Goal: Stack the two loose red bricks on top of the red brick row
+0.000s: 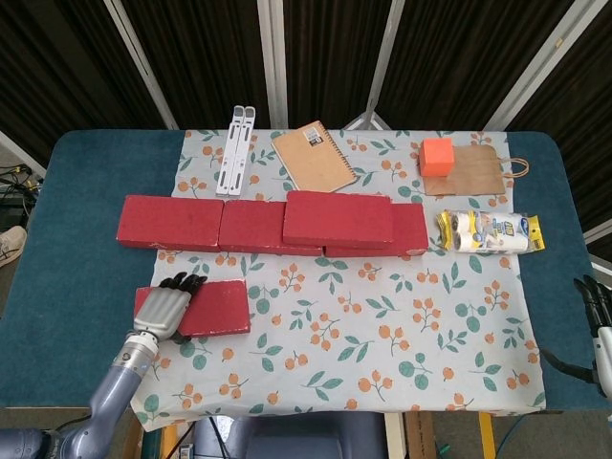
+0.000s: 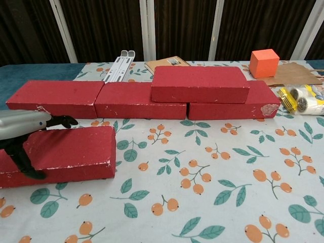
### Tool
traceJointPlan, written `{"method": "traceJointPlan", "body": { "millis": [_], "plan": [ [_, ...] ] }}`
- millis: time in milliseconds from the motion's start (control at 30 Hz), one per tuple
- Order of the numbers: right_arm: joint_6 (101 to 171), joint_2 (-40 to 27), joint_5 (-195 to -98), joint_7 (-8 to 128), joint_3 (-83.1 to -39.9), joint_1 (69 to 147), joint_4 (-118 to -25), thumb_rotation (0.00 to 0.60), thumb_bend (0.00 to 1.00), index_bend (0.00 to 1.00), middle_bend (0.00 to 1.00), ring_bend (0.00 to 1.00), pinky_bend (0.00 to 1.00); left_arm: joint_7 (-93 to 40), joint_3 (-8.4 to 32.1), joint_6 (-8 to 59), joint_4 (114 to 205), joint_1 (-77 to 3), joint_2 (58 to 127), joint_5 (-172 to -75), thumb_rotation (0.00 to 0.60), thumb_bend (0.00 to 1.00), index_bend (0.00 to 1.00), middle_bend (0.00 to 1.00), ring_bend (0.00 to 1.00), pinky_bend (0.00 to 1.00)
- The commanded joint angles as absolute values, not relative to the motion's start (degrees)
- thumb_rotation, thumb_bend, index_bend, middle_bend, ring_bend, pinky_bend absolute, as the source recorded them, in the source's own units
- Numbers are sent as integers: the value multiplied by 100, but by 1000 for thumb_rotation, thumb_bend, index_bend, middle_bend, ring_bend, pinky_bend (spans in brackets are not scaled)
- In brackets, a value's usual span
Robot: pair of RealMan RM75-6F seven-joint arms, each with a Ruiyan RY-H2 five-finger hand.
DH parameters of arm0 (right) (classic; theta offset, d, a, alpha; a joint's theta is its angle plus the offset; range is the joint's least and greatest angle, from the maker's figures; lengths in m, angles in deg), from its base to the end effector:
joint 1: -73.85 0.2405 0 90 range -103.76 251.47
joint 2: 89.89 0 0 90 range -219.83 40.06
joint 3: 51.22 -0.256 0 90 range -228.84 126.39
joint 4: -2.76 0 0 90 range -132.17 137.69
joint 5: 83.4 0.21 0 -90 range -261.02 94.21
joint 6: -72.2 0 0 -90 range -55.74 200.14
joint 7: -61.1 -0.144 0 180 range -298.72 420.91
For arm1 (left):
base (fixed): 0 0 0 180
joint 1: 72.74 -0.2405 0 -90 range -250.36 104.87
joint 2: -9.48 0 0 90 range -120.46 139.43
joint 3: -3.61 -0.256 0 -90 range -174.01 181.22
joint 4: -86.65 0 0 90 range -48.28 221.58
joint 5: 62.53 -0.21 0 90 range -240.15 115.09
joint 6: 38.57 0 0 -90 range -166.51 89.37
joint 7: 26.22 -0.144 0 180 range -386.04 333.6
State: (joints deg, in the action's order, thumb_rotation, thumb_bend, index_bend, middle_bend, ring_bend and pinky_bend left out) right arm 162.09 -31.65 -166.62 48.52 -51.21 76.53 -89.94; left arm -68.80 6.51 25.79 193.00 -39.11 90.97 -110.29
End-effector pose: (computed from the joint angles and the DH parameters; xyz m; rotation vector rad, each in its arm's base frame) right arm -0.3276 -0.1584 0.1997 1.2500 -0.9943 0.9731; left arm -0.1900 0.2591 0.0019 -1.8311 -1.0612 -0.5543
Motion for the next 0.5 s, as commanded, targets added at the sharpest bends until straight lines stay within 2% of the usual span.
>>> {"method": "traceJointPlan", "body": {
  "millis": [33, 167, 300, 500],
  "plan": [
    [16183, -3164, -16680, 4846, -5139, 7642, -8993, 600, 3, 0, 42, 0, 0, -7058, 617, 2821, 19258, -3893, 9200, -11081, 600, 0, 38, 192, 178, 270],
    [16126, -3171, -16714, 4814, -5159, 7632, -8988, 600, 3, 0, 42, 0, 0, -7322, 608, 2904, 19265, -3817, 9222, -10814, 600, 0, 114, 238, 223, 295],
    [16134, -3165, -16718, 4843, -5203, 7598, -9006, 600, 3, 0, 42, 0, 0, -7433, 661, 2924, 19315, -3727, 9197, -10584, 600, 0, 147, 288, 247, 299],
    [16049, -3154, -16700, 4875, -5249, 7592, -9006, 600, 3, 0, 42, 0, 0, -7401, 975, 2996, 19672, -3542, 8940, -10497, 600, 0, 208, 357, 279, 310]
  ]
}}
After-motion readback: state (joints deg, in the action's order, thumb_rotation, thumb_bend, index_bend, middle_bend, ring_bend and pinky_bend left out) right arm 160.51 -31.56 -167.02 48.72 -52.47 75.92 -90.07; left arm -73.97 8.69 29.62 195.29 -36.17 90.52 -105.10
